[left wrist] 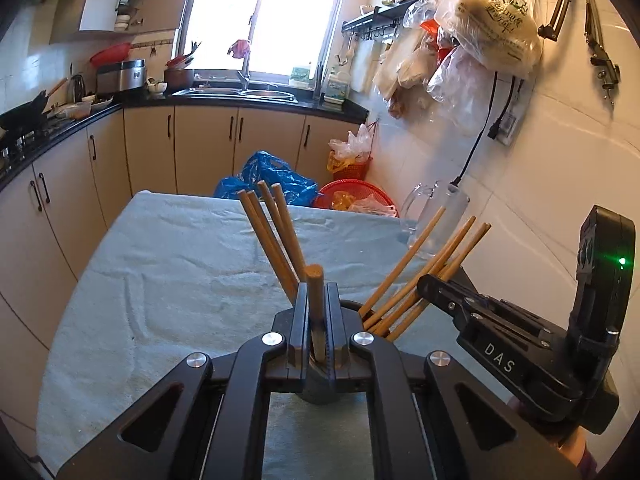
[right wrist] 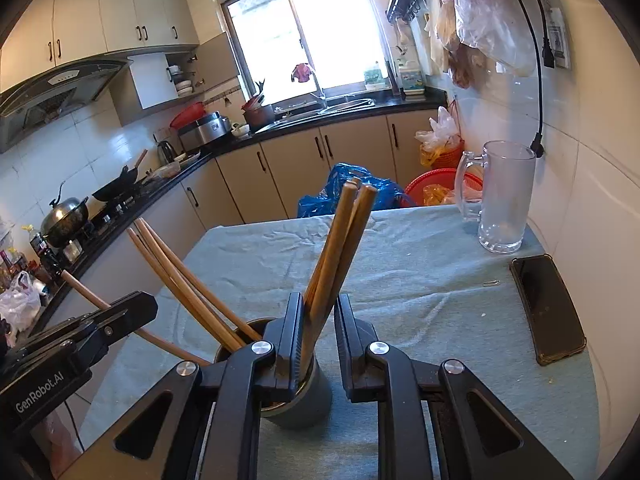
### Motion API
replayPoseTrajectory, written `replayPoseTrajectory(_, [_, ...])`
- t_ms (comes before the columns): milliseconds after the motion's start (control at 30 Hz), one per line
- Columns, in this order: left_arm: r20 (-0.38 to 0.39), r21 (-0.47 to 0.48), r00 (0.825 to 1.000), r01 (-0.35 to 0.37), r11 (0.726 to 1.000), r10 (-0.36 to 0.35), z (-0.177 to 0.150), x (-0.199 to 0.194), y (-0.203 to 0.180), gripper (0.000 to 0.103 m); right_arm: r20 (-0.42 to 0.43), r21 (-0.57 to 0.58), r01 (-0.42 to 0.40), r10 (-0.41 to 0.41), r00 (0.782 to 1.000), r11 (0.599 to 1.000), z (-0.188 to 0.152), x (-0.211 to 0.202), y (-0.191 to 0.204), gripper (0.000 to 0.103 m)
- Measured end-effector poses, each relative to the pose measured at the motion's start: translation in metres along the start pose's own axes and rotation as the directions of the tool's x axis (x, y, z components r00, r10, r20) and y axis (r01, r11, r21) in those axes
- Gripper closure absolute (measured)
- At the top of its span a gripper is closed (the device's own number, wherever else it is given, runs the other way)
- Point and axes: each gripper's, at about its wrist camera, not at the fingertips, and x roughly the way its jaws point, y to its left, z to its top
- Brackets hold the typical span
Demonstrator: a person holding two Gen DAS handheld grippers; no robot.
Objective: Organize utensils
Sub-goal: 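Close both grippers on the chopsticks standing in the cup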
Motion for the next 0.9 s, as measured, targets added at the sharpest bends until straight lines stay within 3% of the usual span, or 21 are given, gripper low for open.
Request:
replayPoseTrajectory(33, [0.007, 0.007, 1.000, 0.001, 1.000, -0.001, 0.000, -0.002, -0.001, 0.097, 0.002, 0.001, -0.004, 0.004, 1.000, 1.000, 0.001, -0.001, 0.000, 0.094])
replayPoseTrajectory(733, [0.082, -0.044, 0.995, 0.057, 0.997, -0.053, 0.013, -0.047, 0.010, 0.097, 0.070, 0.009, -0.053, 0.052, 0.996, 0.999, 0.009, -0.039, 0.012, 0.095])
replayPoseTrajectory(900, [0.115, -0.019, 0.992, 0.057, 0.998, -0.054, 0.014, -0.060, 0.000, 0.097, 0.091, 0.014, -0.055, 0.054, 0.994, 0.998, 0.011, -0.046, 0.012, 0.095])
